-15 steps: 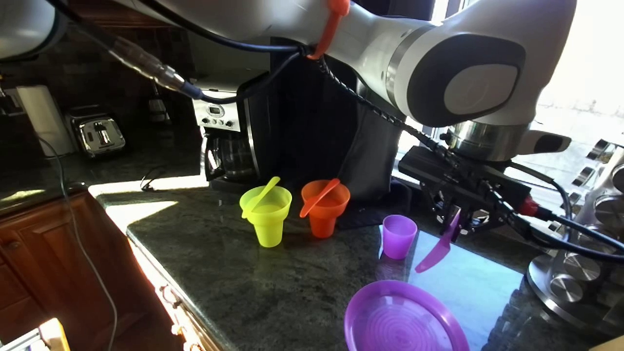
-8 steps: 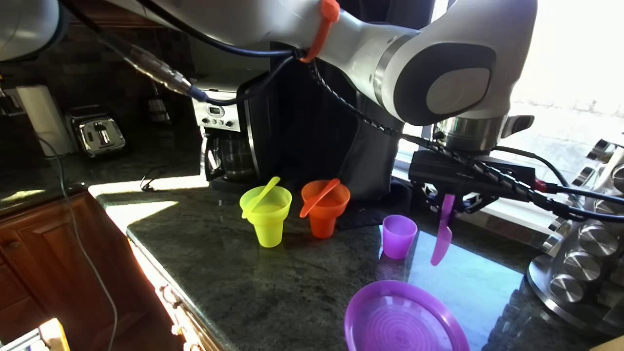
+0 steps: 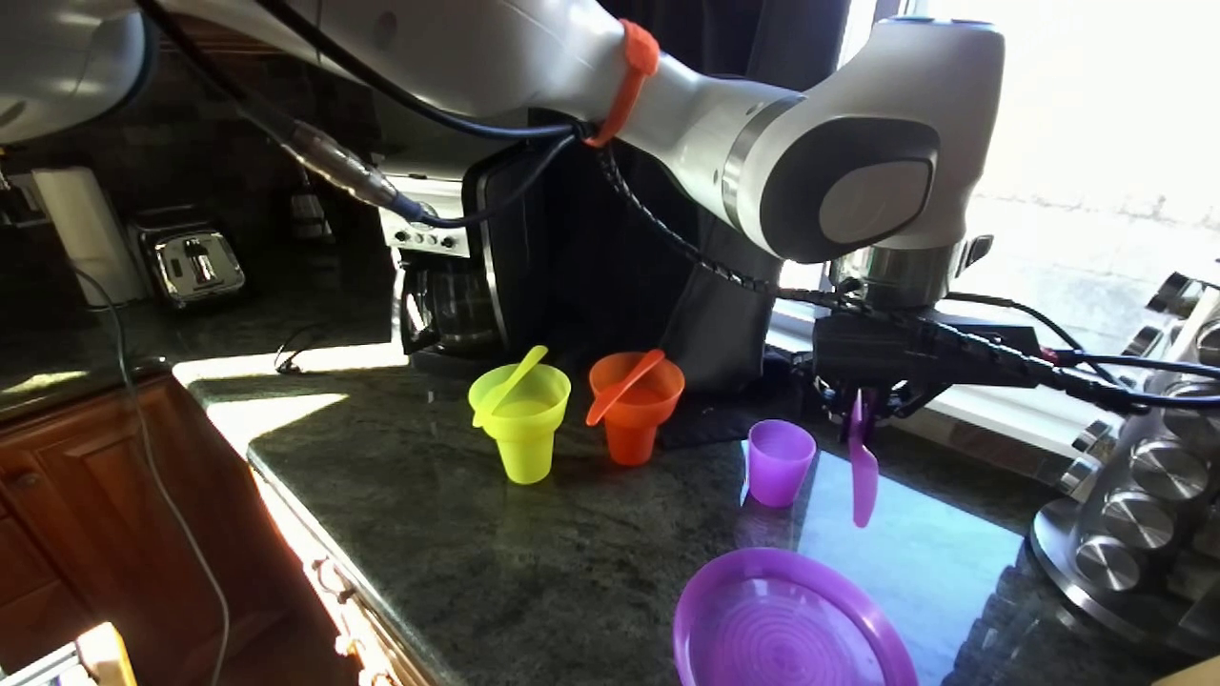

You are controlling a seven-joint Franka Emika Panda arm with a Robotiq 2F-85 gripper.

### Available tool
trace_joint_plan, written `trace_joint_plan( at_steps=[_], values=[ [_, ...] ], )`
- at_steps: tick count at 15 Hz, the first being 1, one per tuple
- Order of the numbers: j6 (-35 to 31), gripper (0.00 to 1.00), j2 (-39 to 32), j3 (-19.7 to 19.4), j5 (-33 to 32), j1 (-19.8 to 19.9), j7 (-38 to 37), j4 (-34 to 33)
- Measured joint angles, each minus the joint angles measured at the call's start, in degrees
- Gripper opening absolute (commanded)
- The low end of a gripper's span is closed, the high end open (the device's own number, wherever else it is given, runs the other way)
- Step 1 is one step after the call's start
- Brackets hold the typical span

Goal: Unstack the purple items.

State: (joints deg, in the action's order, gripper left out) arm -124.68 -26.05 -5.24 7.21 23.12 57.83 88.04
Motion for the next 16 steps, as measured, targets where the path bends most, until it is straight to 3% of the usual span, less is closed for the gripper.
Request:
trace_joint_plan(
  at_steps=[6,16],
  values=[
    [0.1,0.04,-1.7,0.0,-0.5,-0.1,0.0,-1.9],
    [7.4,0.04,-14.3,1.7,-0.6,-0.2,1.1,-17.3]
  ],
)
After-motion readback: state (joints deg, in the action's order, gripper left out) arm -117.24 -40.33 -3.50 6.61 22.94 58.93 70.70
